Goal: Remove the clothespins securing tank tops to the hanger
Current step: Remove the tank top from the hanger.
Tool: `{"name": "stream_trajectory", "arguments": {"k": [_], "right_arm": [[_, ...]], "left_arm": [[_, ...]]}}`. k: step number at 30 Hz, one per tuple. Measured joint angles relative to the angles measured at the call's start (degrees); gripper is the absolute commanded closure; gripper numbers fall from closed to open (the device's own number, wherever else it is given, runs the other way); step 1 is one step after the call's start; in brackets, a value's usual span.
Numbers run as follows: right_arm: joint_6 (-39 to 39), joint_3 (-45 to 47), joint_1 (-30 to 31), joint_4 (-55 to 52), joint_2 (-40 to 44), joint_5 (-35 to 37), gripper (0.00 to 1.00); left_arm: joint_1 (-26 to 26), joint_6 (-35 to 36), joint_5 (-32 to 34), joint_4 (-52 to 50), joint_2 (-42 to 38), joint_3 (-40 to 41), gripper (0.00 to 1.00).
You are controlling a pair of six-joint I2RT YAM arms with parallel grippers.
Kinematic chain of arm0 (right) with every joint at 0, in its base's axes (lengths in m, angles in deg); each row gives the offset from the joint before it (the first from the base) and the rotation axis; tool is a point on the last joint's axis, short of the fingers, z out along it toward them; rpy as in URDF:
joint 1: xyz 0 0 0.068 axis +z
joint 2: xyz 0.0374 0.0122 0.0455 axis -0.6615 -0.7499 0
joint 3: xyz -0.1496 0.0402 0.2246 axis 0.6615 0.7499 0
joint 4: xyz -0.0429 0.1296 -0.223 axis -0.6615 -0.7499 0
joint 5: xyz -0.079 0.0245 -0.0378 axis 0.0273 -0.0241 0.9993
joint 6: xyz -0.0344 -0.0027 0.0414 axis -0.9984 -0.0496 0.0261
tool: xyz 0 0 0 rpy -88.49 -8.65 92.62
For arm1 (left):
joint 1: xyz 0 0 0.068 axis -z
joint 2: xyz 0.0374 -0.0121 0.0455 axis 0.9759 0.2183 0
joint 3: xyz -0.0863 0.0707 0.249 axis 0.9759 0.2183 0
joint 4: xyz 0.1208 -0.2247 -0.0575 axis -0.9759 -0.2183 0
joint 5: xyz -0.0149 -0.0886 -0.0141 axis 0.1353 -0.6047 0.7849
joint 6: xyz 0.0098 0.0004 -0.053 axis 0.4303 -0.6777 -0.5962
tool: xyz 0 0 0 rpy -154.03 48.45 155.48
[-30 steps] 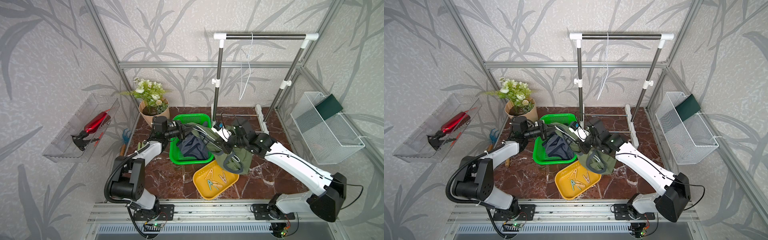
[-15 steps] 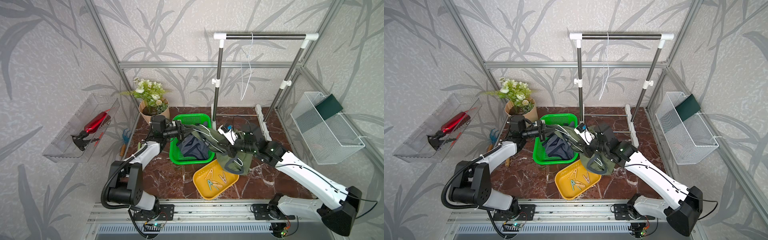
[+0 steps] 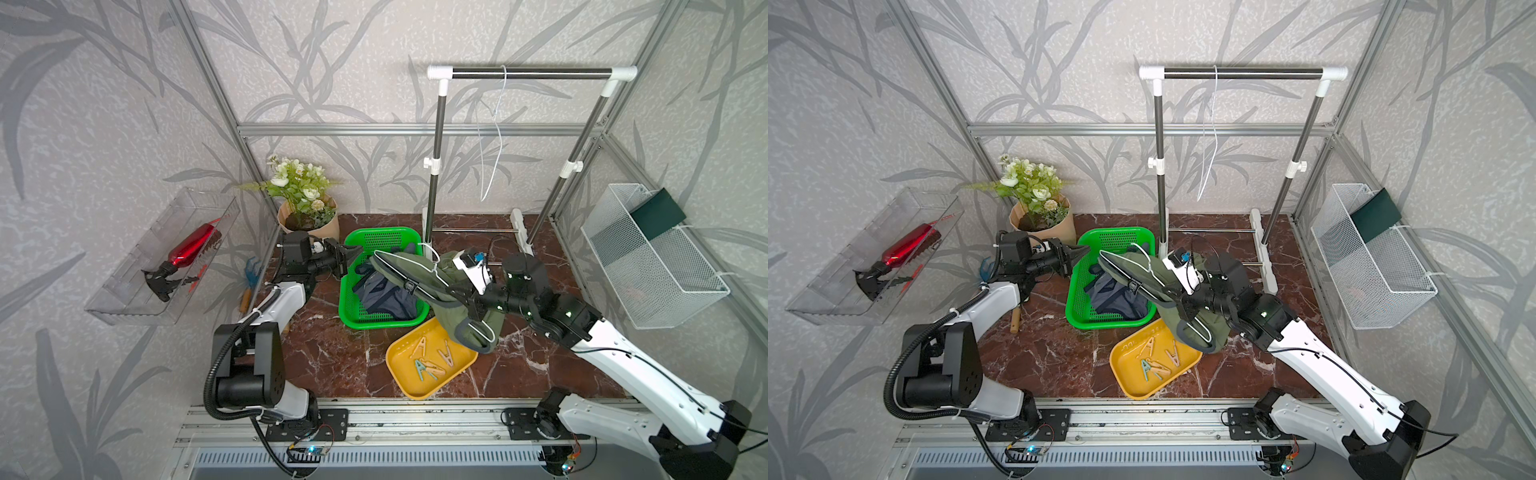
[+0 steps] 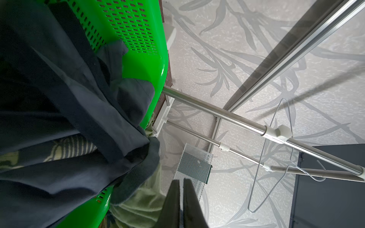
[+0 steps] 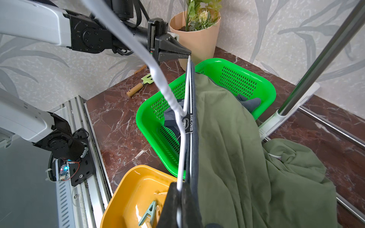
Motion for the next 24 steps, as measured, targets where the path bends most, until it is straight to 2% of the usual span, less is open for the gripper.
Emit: {"name": "stream_trajectory", "arguments": {"k": [6,11,14,18,21,24], "right_arm": [[2.7,2.4,0.0,4.5,1.3,-0.7,1.00],[4.4,2.4,0.1,9.4,-0.2,-0.7,1.00],[5.0,1.5,0.1,11.2,-3.2,-0.4,1.00],[5.0,-0.9,0.1,12.3,-8.0,0.8,1.00],[5.0,-2.6,0.1,12.5,-10.4,1.7,1.00],[5.0,-3.9,0.1,13.0,-12.0,2.5,1.00]], "left_arm": [[0.0,0.6,0.2,0.0,0.0,1.4,0.86],[0.4,2.4,0.4,-1.3,-0.2,1.5,0.63],[1.9,8.6,2.1,-10.2,-2.6,0.2,0.46],[8.9,20.7,7.7,-25.5,-10.1,-5.3,0.33],[15.3,27.4,11.2,-30.7,-17.2,-6.8,0.26],[20.4,32.3,13.7,-34.6,-21.1,-6.8,0.24]]}}
